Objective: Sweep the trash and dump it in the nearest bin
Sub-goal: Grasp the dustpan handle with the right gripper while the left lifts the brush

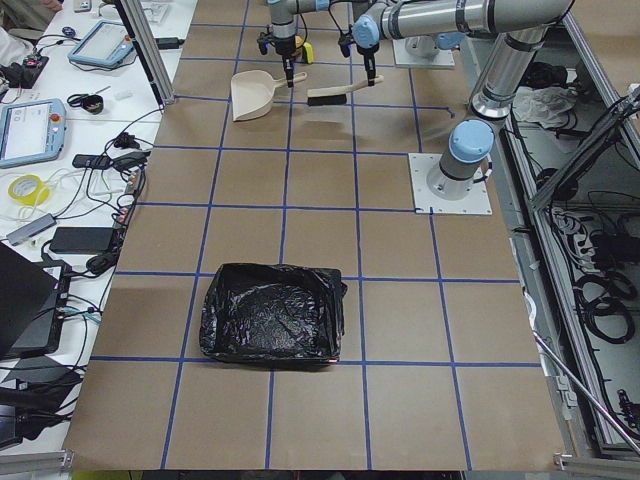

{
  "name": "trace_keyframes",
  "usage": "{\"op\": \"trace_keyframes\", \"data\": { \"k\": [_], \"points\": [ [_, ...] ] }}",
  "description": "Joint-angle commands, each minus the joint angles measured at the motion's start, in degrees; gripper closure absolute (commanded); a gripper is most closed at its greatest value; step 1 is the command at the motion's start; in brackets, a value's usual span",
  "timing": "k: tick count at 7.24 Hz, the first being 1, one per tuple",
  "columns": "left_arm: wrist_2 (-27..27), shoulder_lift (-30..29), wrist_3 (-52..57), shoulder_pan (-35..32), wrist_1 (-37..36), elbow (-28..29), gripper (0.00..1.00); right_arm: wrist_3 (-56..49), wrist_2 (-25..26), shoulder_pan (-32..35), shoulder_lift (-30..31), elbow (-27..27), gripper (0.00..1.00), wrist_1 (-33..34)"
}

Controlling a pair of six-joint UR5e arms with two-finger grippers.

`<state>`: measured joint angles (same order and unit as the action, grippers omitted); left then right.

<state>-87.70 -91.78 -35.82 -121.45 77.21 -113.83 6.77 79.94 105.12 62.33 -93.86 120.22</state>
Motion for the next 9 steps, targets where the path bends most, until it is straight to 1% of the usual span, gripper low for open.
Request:
{"op": "trace_keyframes", "data": {
  "k": [1, 3, 4, 5, 6, 7, 8, 9],
  "points": [
    [-0.01, 2.39, 7.04, 6.46, 4.85, 1.06, 1.0, -0.09, 0.31, 0.0, -0.01, 0.25, 0.86, -0.16],
    [-0.1, 3.36, 14.08, 13.49, 10.65, 4.56, 1.0, -0.97, 0.57, -1.04, 1.47, 1.04, 0.87, -0.51],
    [-0.19, 3.36, 16.37, 18.14, 12.24, 7.71, 1.0, -3.5, 1.96, -2.88, 2.87, 2.61, 0.87, -5.65],
    [-0.71, 3.19, 19.96, 21.92, 12.87, 10.35, 1.0, -9.09, 4.24, -5.42, 5.15, 3.5, 0.93, -11.44],
    [-0.71, 2.93, 22.7, 24.83, 12.61, 11.42, 1.0, -17.24, 7.39, -8.75, 8.04, 3.5, 0.94, -16.37],
    [-0.54, 1.44, 22.81, 25.82, 12.09, 11.78, 1.0, -26.28, 11.43, -12.62, 10.77, 3.33, 0.95, -21.47],
    [-0.02, 0.82, 20.72, 25.83, 10.17, 11.79, 1.0, -34.38, 13.9, -16.83, 12.89, 3.15, 0.99, -26.39],
    [0.42, -0.06, 16.87, 25.48, 7.8, 11.87, 1.0, -42.46, 17.93, -21.05, 13.6, 3.24, 1.0, -27.31]
  ]
}}
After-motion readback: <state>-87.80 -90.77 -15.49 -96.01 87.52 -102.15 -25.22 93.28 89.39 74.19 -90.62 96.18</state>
